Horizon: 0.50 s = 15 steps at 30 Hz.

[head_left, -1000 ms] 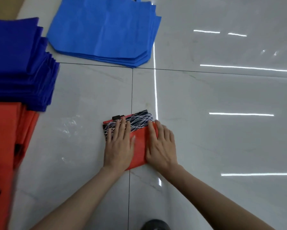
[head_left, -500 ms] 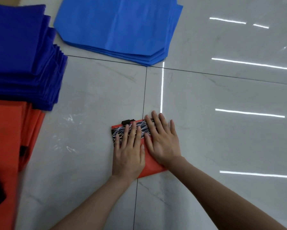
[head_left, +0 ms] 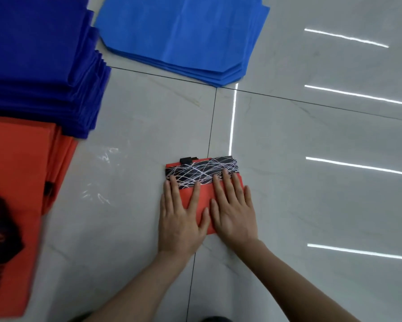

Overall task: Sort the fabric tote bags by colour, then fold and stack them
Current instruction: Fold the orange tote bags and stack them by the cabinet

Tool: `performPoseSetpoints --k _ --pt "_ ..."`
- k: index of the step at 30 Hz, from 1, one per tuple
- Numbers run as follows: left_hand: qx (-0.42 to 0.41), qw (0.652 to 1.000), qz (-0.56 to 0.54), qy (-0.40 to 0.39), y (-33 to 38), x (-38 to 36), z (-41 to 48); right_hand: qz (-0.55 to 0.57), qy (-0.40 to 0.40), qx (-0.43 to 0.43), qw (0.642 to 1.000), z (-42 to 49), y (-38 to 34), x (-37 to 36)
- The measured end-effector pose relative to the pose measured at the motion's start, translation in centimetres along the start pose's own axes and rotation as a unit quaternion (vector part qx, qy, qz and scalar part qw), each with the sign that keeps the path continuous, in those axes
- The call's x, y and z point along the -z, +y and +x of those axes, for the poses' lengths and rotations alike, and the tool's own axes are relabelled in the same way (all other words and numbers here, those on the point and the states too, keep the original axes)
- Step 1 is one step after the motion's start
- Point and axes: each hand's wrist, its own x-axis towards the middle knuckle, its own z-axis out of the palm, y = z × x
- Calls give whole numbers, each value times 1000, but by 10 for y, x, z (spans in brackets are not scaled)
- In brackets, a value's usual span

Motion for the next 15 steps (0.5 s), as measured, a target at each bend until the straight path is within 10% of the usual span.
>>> performPoseSetpoints --k 10,15 --pt "-4 999 -51 9 0 8 4 53 2 -89 995 -11 4 -1" --pt "158 913 -370 65 -9 32 14 105 -18 -104 989 -10 2 3"
